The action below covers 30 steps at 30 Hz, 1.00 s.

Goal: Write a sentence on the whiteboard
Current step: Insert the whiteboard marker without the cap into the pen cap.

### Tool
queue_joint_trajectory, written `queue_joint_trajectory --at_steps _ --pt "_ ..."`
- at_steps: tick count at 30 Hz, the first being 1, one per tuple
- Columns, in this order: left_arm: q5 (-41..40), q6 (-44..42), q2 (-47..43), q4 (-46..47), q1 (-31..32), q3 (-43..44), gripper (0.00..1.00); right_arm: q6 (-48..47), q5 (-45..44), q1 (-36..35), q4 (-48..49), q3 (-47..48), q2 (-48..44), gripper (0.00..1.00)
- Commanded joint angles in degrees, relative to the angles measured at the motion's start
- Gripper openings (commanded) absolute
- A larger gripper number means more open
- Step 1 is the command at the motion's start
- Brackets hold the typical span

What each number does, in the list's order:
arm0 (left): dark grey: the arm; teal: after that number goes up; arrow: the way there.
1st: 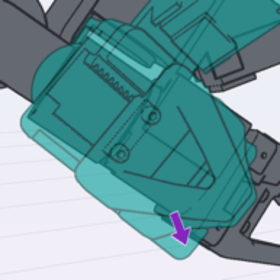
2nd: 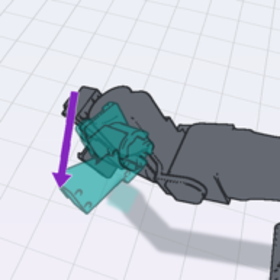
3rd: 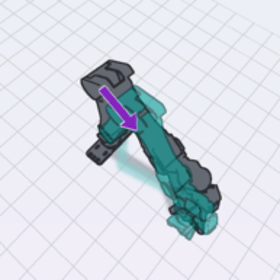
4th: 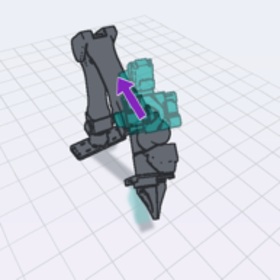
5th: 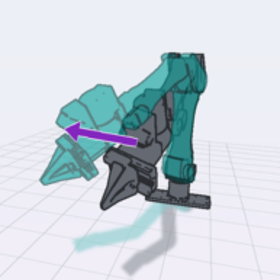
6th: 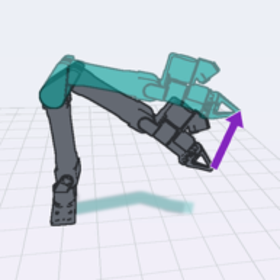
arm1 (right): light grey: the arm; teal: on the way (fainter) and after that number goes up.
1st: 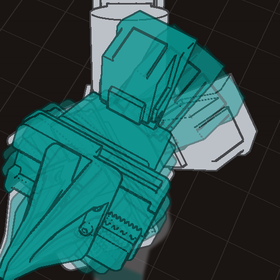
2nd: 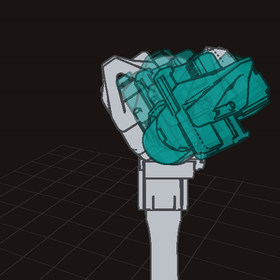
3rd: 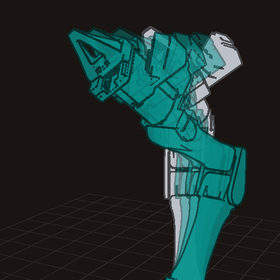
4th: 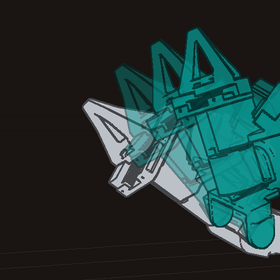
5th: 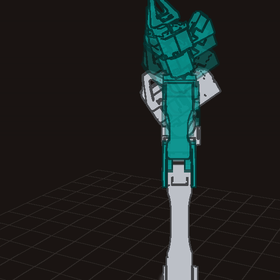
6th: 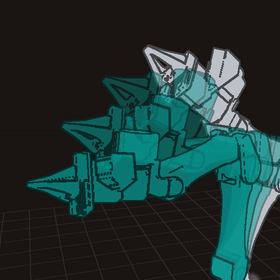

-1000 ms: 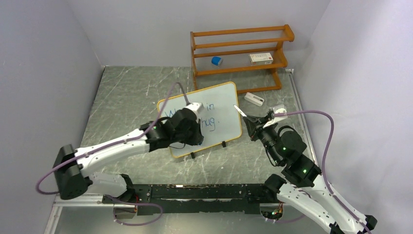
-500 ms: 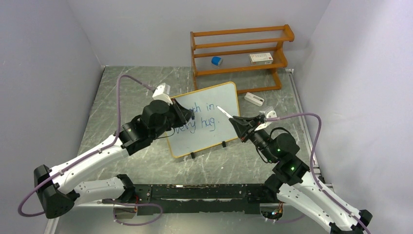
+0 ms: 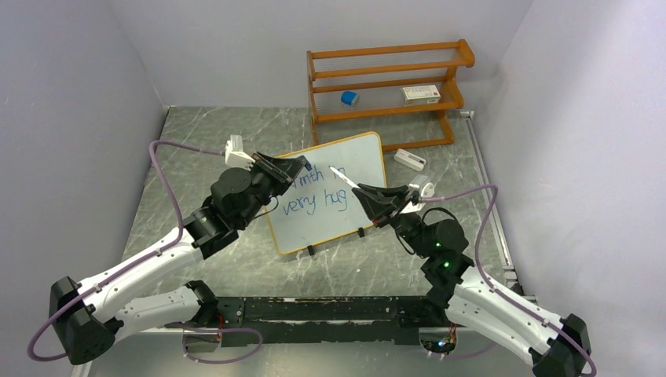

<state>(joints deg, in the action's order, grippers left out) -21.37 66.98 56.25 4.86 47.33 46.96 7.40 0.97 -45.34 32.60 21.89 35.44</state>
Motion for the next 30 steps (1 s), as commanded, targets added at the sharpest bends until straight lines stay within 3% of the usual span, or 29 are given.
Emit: queue_joint_trajectory --at_steps 1,11,30 --pt "-2.2 4.3 -0.6 8.0 -0.5 -0.1 0.05 0.7 1.8 -1.0 12.9 -0.5 2.5 0.0" --pt "-0.1 6.2 1.3 13.9 -0.5 -0.8 0.05 -1.5 -2.3 -5.4 19.0 -0.8 7.7 0.0" --pt "2.6 7.4 1.2 15.4 -0.6 -1.5 0.05 -4.7 -10.3 -9.1 21.9 -1.6 10.2 0.0"
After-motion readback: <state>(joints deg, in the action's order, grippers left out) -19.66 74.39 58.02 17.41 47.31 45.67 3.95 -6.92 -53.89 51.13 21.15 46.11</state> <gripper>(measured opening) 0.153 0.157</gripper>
